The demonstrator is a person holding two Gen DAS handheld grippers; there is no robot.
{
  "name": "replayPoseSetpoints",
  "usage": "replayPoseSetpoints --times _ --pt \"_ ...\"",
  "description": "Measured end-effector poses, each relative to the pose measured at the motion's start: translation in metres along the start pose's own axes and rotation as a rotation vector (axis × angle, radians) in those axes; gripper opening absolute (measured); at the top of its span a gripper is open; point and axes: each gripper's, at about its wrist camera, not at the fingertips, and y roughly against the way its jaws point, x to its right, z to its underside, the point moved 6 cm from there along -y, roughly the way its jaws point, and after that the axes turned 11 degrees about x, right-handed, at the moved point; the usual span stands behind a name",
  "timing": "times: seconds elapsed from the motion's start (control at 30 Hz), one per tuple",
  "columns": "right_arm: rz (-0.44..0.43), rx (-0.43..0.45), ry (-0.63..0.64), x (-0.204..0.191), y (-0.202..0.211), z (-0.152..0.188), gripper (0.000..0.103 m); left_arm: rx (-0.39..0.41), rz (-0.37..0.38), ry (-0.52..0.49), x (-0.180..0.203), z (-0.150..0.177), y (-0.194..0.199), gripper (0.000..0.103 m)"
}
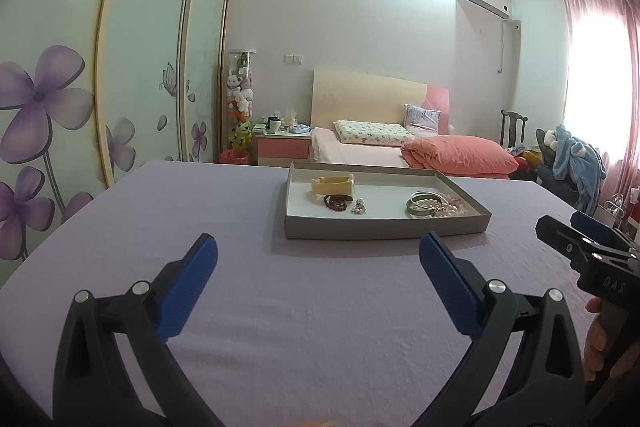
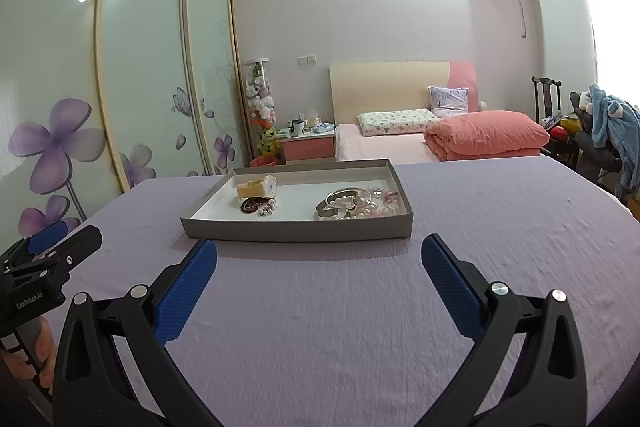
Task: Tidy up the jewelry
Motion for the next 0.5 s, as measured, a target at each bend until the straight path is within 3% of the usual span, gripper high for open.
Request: replayPoseSetpoints --times 0.5 --pt "0.0 -0.003 0.002 -0.0001 0.0001 -0.0002 0.101 -0.004 -0.003 -0.01 0.0032 -0.0001 0.0004 0.099"
